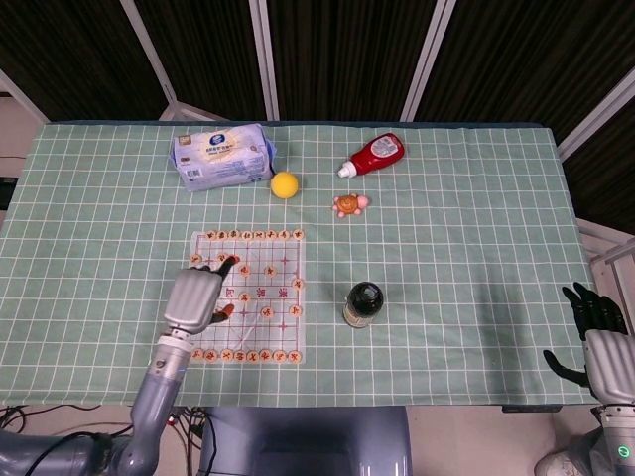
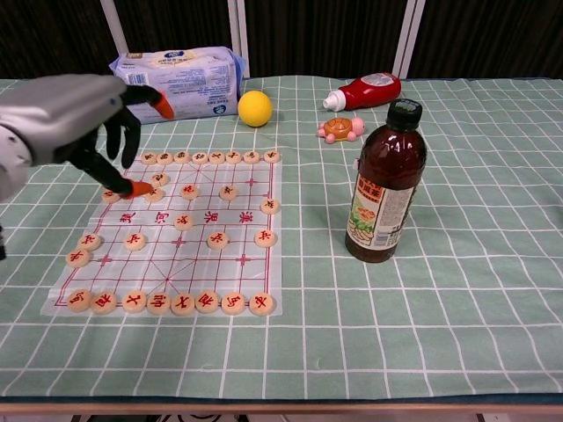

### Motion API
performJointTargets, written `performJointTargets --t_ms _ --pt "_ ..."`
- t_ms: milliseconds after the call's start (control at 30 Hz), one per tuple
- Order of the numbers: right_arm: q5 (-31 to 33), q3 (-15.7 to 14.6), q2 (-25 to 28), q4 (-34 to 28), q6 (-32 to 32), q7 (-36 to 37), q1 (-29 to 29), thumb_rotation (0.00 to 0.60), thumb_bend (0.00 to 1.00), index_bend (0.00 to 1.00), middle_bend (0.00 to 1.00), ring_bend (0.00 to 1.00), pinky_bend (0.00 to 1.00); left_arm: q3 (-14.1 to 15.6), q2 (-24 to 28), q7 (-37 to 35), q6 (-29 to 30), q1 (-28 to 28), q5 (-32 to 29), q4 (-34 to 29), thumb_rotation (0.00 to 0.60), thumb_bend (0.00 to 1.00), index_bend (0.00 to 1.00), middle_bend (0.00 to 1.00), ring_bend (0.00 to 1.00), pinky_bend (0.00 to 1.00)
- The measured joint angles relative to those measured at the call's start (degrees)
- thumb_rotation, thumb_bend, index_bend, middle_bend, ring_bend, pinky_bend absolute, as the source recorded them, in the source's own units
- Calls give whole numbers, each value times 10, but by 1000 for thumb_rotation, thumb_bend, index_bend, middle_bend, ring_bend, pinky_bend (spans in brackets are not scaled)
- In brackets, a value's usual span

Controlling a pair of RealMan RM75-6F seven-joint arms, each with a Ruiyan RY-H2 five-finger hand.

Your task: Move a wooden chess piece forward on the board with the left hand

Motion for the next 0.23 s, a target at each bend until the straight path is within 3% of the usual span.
performJointTargets --t_ms 67,233 --pt "-3 -1 -1 3 2 -5 0 600 292 0 0 0 0 25 33 -34 24 26 46 -10 600 16 0 19 7 81" --pt "-15 -1 -6 12 14 -21 0 600 292 0 0 0 0 99 120 -109 92 104 144 -9 600 0 0 0 0 37"
